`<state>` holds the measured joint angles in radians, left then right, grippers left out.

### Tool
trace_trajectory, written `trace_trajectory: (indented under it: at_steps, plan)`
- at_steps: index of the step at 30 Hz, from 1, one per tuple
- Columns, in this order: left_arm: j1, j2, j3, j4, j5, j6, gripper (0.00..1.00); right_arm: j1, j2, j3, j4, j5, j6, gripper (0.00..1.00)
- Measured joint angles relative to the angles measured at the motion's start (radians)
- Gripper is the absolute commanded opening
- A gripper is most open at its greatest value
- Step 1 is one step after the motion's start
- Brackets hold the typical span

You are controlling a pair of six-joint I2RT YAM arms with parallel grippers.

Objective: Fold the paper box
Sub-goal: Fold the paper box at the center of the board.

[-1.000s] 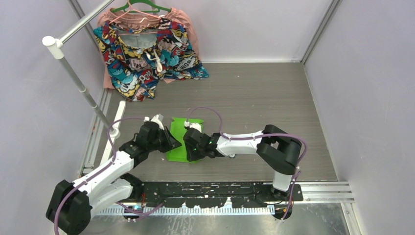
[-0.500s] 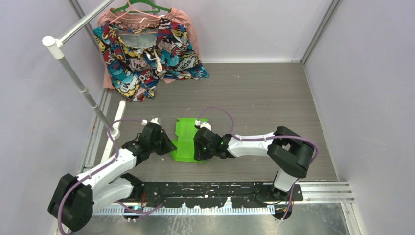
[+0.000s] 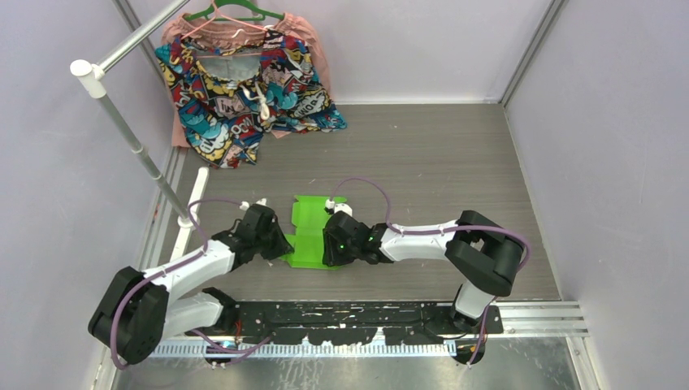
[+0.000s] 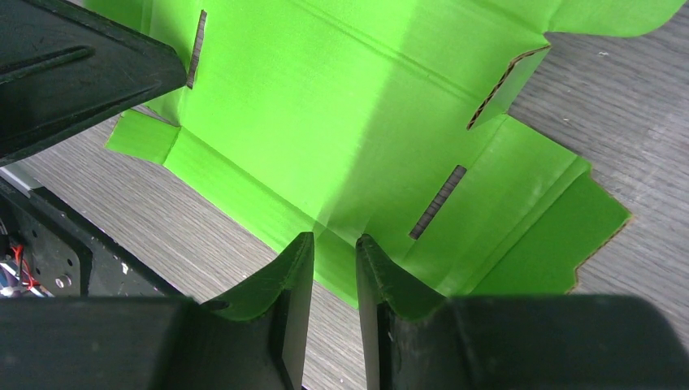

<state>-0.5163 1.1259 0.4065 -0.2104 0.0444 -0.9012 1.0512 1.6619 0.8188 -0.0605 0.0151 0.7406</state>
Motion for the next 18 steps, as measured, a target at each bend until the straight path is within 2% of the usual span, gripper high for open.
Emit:
trace_trajectory:
  at_steps: [18]
  plan:
    - [0.0,-0.11,-0.05,0.002,0.001,-0.049,0.05,-0.006,0.0,0.0,0.0,-0.013,0.0,0.32]
